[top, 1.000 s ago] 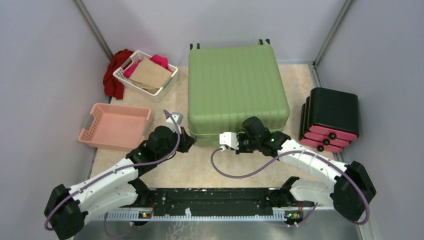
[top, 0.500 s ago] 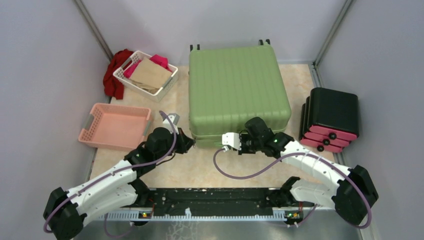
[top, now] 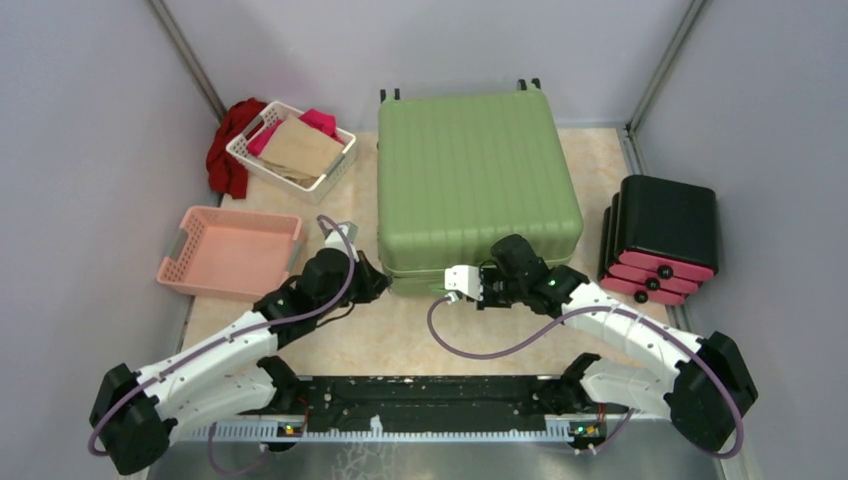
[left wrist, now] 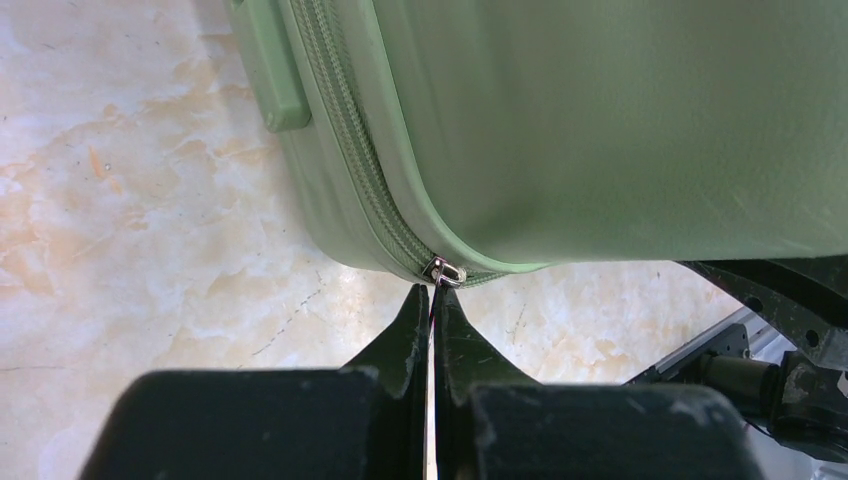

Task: Open, take out, and arrange the luggage

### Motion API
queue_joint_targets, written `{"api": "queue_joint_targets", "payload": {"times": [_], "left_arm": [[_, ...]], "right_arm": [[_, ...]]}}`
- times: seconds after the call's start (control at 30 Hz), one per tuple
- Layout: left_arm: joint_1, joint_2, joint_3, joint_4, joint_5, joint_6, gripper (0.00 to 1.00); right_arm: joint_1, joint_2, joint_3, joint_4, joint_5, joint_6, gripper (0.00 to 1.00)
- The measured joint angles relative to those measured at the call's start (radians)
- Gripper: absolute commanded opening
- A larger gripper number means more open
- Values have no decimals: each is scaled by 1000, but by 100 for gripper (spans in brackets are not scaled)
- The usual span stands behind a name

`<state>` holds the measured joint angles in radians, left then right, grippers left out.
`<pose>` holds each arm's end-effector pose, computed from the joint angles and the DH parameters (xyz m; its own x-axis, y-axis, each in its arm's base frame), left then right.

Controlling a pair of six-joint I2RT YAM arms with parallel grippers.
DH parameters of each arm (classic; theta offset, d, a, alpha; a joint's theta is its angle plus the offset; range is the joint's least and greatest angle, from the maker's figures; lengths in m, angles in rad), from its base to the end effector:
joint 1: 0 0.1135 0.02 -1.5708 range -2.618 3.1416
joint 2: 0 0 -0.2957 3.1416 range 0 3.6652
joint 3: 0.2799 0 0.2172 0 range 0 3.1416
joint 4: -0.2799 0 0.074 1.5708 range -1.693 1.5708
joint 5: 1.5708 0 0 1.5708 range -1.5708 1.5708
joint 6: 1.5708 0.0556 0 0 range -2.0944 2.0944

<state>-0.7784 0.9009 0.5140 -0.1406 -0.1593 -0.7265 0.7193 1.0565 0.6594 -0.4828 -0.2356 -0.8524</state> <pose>0.1228 -0.1087 0.2572 -0.6636 -0.2667 -0.6989 0.2072 0.8322 -0.5143 0.1207 0.1230 0.2469 0.1850 -0.8111 -0.5548 -0.9318 0.0347 -0.3613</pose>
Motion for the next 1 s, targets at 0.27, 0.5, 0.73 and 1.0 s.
{"api": "queue_joint_targets", "payload": {"times": [0.27,0.5,0.73,1.0], "left_arm": [[-6,32,38,-39,-15,24,0],[-6,-3,19,-50,-36,10,0],[-2,-27,-3,-54,-89,-31,0],[18,19,10,-35,-130,-26,0]], "right_arm": [[-1,-4,-5,6,-2,0,0],[-2,-6,-8,7,-2,0,0],[-2,-10,-11,11,-2,0,0],[-2,-9,-11,12,-2,8,0]]}}
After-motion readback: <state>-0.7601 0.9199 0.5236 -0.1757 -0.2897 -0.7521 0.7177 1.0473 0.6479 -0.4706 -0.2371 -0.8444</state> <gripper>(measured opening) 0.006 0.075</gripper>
